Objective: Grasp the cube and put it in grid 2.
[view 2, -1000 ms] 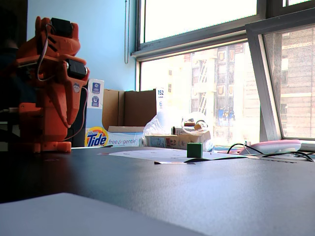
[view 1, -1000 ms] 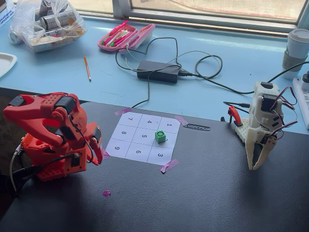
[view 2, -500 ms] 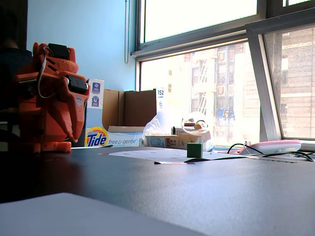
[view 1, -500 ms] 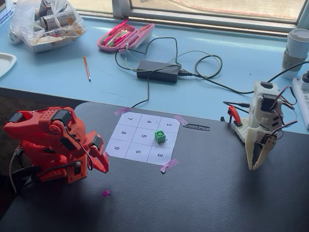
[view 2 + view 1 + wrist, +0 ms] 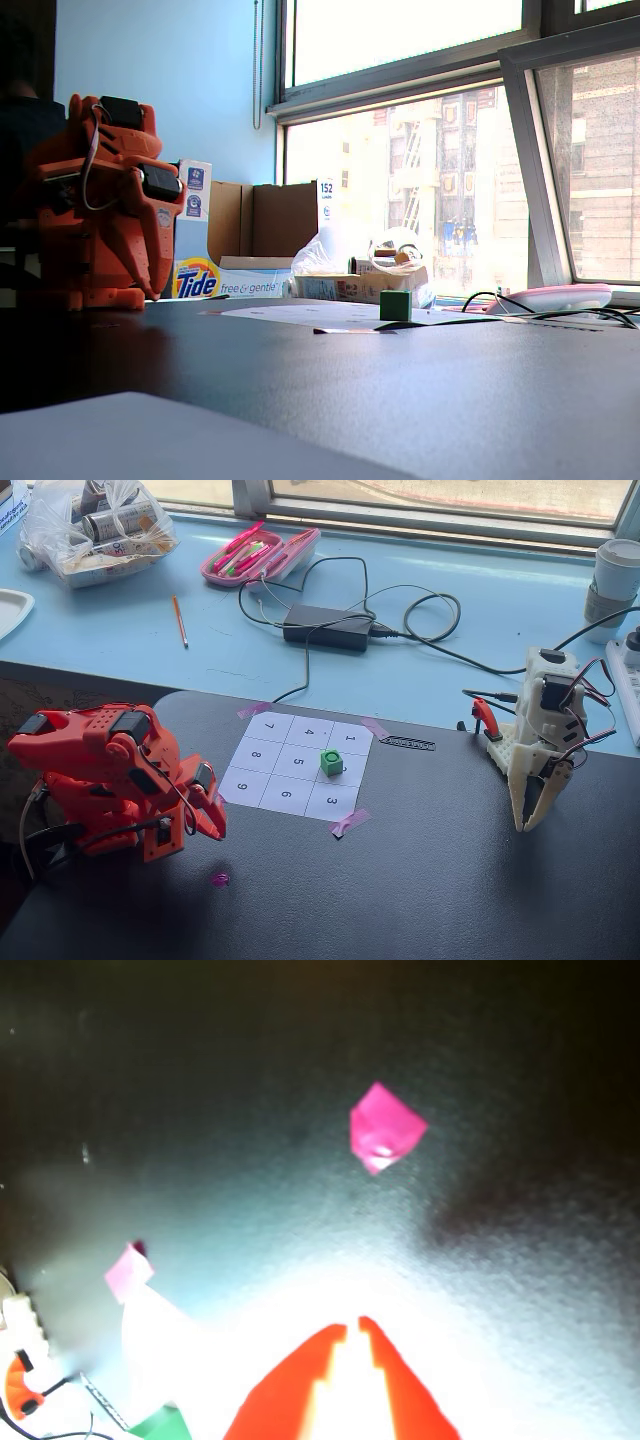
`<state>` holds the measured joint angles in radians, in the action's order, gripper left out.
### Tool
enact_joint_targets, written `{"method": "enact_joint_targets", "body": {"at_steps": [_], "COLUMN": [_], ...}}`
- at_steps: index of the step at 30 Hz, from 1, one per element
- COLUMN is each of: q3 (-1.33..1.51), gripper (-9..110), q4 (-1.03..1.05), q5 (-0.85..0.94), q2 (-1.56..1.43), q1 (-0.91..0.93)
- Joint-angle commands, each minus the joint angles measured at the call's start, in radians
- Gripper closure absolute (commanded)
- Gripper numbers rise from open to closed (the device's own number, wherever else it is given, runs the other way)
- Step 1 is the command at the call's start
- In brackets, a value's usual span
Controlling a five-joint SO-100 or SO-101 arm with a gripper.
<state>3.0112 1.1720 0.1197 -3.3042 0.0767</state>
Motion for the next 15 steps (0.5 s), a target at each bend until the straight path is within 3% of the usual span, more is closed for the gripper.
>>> {"method": "enact_joint_targets", "body": {"at_steps": [1, 15], "q3": [0.002, 0.002], "gripper": [101, 101], "q4": [0.003, -0.002], "q5": [0.000, -0.003], "q2": [0.002, 0.002], "q1": [-0.006, -0.015]}}
